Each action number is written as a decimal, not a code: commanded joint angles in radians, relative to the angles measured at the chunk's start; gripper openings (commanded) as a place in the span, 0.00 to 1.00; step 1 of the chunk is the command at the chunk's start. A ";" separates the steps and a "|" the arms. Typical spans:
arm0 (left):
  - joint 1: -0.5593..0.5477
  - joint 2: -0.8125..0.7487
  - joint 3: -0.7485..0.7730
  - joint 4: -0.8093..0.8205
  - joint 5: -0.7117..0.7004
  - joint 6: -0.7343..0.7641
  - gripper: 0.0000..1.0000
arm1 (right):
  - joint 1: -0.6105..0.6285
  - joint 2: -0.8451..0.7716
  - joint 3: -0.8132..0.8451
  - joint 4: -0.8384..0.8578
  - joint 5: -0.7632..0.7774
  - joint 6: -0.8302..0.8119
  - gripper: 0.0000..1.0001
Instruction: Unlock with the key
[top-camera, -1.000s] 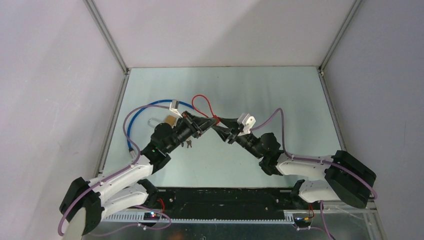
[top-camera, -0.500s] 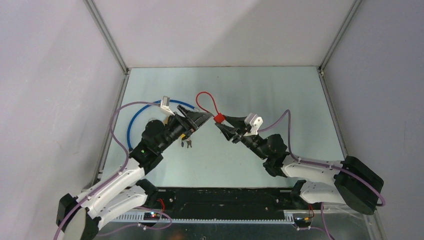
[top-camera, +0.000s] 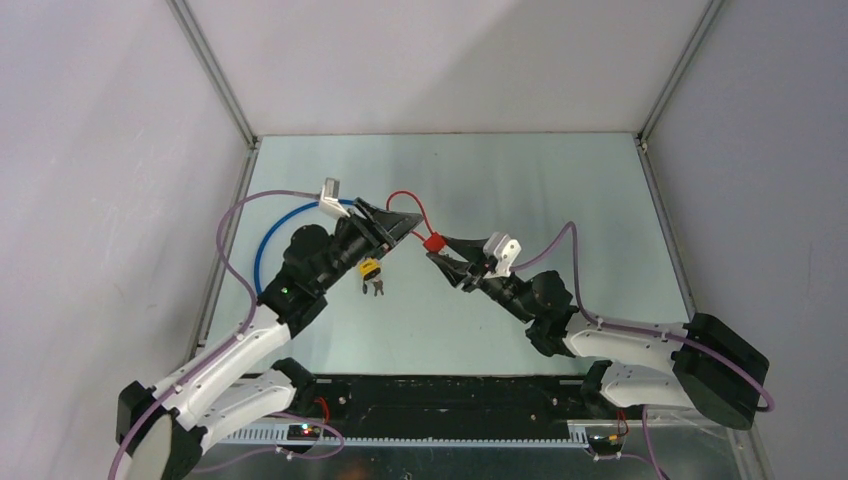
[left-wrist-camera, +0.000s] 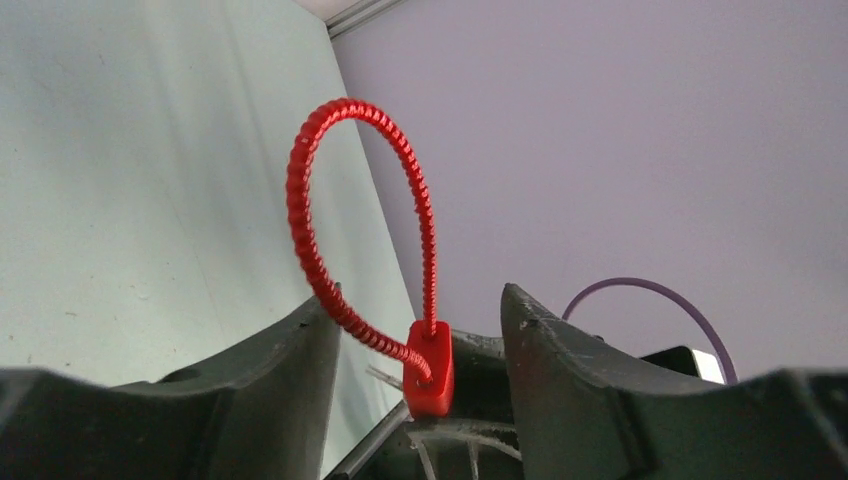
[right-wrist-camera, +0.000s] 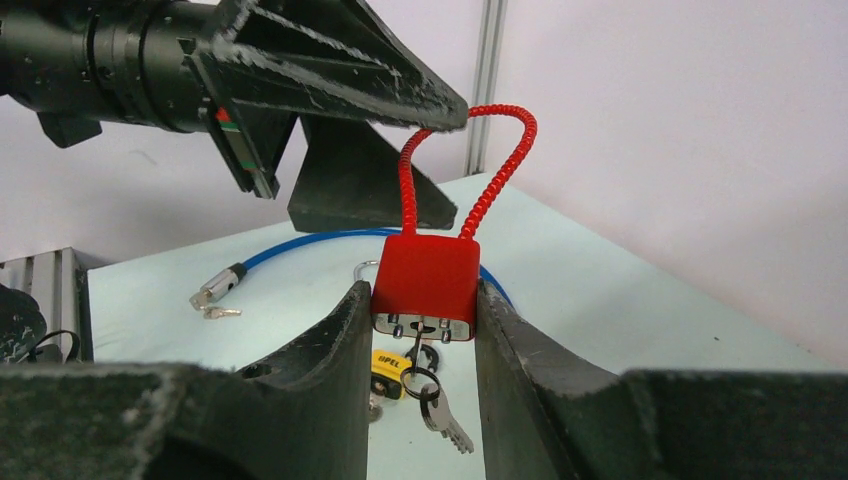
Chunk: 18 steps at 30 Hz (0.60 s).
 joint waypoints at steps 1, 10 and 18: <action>0.003 0.027 0.046 0.013 0.025 -0.006 0.56 | 0.015 0.003 0.004 0.059 -0.002 -0.042 0.00; 0.052 0.019 0.052 0.008 0.035 -0.008 0.00 | 0.035 -0.015 -0.006 -0.032 -0.037 -0.109 0.00; 0.182 -0.065 0.044 -0.041 0.031 -0.032 0.00 | 0.065 -0.074 -0.064 -0.172 -0.062 -0.130 0.00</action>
